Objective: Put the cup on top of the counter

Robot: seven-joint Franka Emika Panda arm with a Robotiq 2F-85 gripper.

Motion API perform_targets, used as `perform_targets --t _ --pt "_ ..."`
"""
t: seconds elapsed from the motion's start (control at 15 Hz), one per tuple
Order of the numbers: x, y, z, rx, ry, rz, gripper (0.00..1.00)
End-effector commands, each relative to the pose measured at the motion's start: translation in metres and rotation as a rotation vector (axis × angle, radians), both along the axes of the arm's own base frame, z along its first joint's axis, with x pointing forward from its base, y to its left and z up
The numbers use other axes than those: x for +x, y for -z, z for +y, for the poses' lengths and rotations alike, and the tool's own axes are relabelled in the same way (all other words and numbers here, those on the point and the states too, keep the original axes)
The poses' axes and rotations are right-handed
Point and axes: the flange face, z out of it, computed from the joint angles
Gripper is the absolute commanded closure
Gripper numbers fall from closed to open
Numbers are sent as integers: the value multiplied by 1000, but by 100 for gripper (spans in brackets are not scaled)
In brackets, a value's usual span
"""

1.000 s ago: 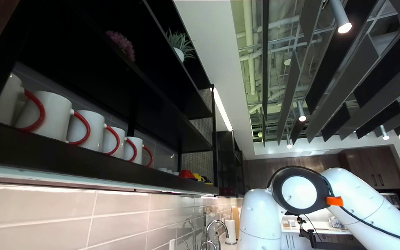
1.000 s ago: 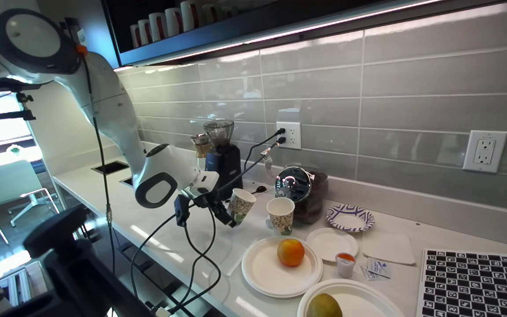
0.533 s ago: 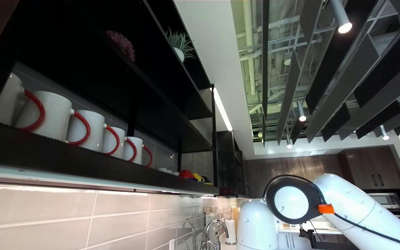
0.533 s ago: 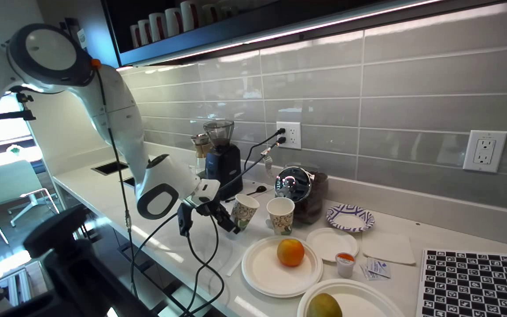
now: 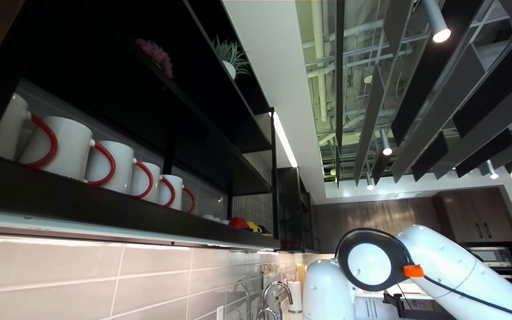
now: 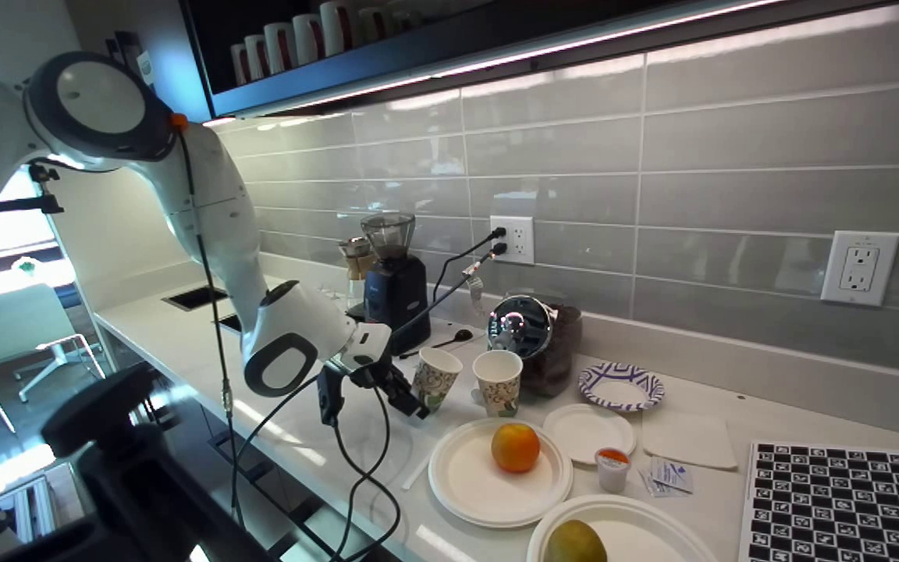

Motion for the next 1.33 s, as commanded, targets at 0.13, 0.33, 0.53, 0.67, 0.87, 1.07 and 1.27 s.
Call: perform_targets --t 0.13,0.33,0.53,0.67,0.87,1.07,1.27 --pt "0 13 -3 -5 20 -4 61" --pt "0 17 -4 -43 43 -40 61" --pt "-1 22 -2 -49 57 -62 61" --pt "-1 24 -1 -55 63 -74 61" --pt "-1 24 0 -51 64 -73 11" --pt "-2 26 3 -35 55 -58 1" --pt "-5 29 11 -14 44 -34 0"
